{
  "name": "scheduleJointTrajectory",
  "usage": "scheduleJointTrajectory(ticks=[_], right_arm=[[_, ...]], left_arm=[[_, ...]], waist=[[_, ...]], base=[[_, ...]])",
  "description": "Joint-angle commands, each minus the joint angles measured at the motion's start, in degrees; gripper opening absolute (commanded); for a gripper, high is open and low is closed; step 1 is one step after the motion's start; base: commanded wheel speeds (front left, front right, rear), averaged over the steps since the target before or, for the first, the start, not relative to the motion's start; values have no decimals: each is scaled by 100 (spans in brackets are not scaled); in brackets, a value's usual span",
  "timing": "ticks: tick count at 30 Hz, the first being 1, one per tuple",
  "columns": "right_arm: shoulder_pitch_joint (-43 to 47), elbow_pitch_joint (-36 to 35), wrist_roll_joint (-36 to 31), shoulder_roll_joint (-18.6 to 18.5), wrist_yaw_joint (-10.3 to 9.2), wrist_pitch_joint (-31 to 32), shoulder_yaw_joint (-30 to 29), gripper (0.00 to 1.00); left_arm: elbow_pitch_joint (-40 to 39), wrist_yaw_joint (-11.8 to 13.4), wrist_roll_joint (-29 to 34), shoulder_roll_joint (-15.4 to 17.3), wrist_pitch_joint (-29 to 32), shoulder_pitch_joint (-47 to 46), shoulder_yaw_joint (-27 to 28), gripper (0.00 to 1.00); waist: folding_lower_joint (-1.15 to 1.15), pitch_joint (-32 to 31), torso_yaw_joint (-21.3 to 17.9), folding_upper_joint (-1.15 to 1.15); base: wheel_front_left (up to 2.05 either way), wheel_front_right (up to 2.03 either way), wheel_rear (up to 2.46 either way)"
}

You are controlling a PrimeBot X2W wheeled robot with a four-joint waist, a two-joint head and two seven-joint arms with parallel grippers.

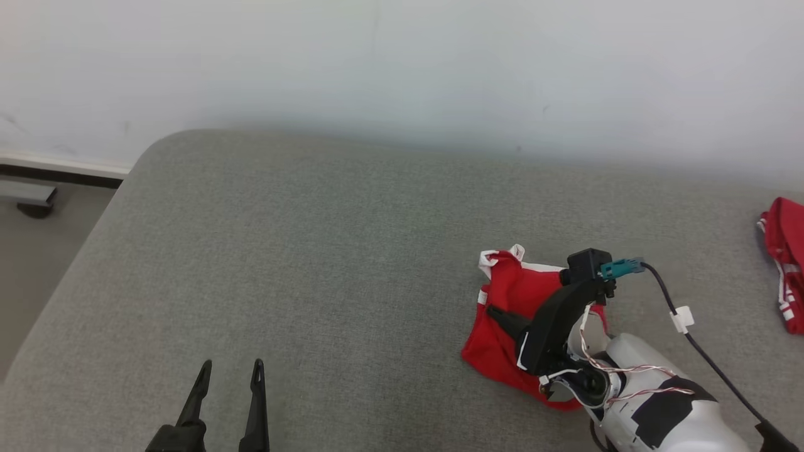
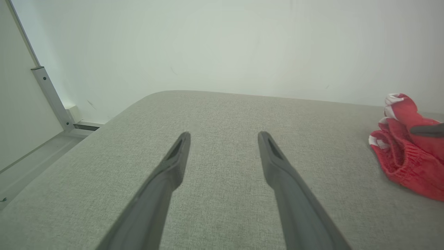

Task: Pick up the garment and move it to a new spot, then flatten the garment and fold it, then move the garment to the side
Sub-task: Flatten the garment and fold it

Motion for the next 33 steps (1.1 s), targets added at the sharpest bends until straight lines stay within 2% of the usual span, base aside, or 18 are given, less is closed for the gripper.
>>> scheduleJointTrajectory(ticks=[1, 4, 5, 6, 7, 13, 19, 24, 28, 33], right_arm=[[-29, 120, -45, 140, 2, -57, 3, 0], [-44, 211, -92, 201, 2, -88, 9, 0], [-51, 226, -113, 219, 2, -117, 5, 35], [-61, 196, -143, 221, 2, -146, 22, 77], [-62, 154, -145, 206, 2, -181, 23, 100], [69, -567, -42, -110, 2, -407, -73, 100], [394, -1330, -79, -783, 2, -679, -376, 100], [826, -1504, -136, -1202, 2, -787, -702, 100], [1117, -1490, -229, -1304, 2, -815, -864, 100], [1324, -1511, -389, -1224, 2, -782, -921, 100]], left_arm=[[22, -26, -31, -18, -15, -62, -14, 100], [33, -10, -42, -22, -15, -63, -8, 100], [38, -4, -46, -22, -15, -60, 6, 100], [48, -3, -49, -21, -15, -56, 37, 100], [54, -7, -49, -22, -15, -44, 53, 100], [31, -7, -8, -5, -15, 58, 184, 100], [-77, 31, 34, -4, -15, 181, 270, 100], [-135, 4, 54, -5, -15, 195, 303, 100], [-154, -19, 78, -2, -15, 187, 323, 100], [-161, -37, 94, -6, -15, 132, 302, 100]], waist=[[0, 75, 106, 0], [0, 72, 108, 0], [0, 69, 98, 0], [0, 58, 76, 0], [0, 49, 55, 0], [0, -39, -126, 0], [0, -96, -299, 0], [0, -78, -335, 0], [0, -25, -346, 0], [0, 45, -306, 0]], base=[[0, 0, 0], [0, 0, 0], [0, 0, 0], [0, 0, 0], [0, 0, 0], [0, 0, 0], [0, 0, 0], [0, 0, 0], [0, 0, 0], [0, 0, 0]])
